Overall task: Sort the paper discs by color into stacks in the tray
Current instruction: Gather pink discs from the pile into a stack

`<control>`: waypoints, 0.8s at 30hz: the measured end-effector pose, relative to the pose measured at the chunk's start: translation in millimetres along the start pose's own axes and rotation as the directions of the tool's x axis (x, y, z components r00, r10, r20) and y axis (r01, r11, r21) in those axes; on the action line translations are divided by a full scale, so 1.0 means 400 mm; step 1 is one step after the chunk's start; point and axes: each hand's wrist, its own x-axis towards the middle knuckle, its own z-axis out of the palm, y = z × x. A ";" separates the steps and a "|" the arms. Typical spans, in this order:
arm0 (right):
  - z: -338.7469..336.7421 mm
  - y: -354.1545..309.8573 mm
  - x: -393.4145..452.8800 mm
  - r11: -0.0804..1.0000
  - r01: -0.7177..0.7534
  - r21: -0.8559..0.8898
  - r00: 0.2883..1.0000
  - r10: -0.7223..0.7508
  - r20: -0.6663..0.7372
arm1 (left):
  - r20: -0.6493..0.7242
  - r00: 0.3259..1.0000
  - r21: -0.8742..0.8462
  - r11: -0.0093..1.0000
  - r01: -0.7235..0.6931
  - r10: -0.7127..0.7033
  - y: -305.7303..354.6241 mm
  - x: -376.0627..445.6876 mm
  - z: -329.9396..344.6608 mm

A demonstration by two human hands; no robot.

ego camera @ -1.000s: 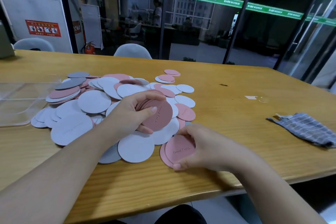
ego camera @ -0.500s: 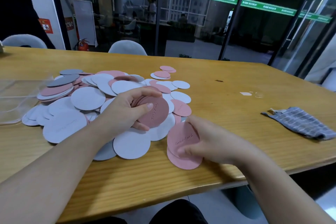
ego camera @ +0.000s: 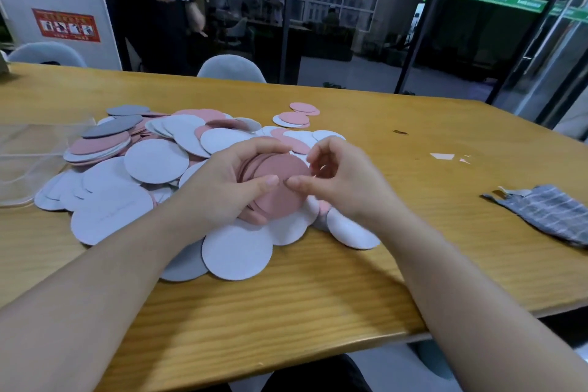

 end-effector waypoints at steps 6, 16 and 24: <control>-0.096 0.074 0.093 0.890 -0.158 -0.429 0.978 0.200 0.055 | -0.079 0.997 -0.121 0.993 0.016 -0.026 0.003 0.014 -0.007; -0.115 0.107 0.094 0.833 -0.203 -0.515 0.943 0.308 0.127 | -0.155 0.988 -0.109 0.994 -0.029 0.012 -0.013 0.027 -0.020; -0.144 0.100 0.073 0.981 -0.072 -0.182 0.995 0.083 0.054 | -0.214 0.974 -0.145 0.988 0.046 -0.077 -0.019 0.025 -0.022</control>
